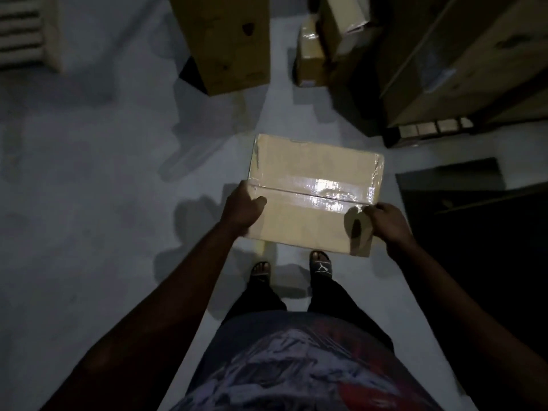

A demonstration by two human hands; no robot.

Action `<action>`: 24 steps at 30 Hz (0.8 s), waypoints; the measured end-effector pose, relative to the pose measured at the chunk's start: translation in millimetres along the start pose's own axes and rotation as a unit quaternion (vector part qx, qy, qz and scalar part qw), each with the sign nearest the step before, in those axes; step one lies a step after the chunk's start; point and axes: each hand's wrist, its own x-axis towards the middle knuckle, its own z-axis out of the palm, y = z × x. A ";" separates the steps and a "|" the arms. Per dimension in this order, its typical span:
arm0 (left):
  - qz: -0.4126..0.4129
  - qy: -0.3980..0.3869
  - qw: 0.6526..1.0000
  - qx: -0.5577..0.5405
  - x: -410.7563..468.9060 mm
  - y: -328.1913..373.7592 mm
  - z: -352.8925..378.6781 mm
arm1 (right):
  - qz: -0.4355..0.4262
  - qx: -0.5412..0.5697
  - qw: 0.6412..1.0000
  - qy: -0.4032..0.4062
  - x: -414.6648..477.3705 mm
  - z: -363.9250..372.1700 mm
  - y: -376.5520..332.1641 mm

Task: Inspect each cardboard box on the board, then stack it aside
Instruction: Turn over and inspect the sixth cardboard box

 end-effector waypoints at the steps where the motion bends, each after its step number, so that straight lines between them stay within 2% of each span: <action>1: 0.018 -0.012 1.000 0.005 -5.1 8.0 1.2 | 0.007 0.019 1.000 0.016 -10.5 -9.0 6.2; 9: 0.174 -0.092 0.977 0.078 -26.2 74.3 43.3 | 0.073 0.166 0.970 0.164 -82.7 -56.5 67.4; 17: 0.262 -0.189 0.933 0.160 -51.5 168.0 139.5 | 0.110 0.312 0.900 0.284 -108.6 -113.9 140.7; 21: 0.284 -0.225 0.914 0.183 -71.5 213.6 198.8 | 0.117 0.345 0.868 0.338 -110.9 -153.6 176.8; 24: 0.300 -0.245 0.903 0.187 -88.0 245.6 241.6 | 0.104 0.347 0.860 0.359 -108.8 -186.6 203.4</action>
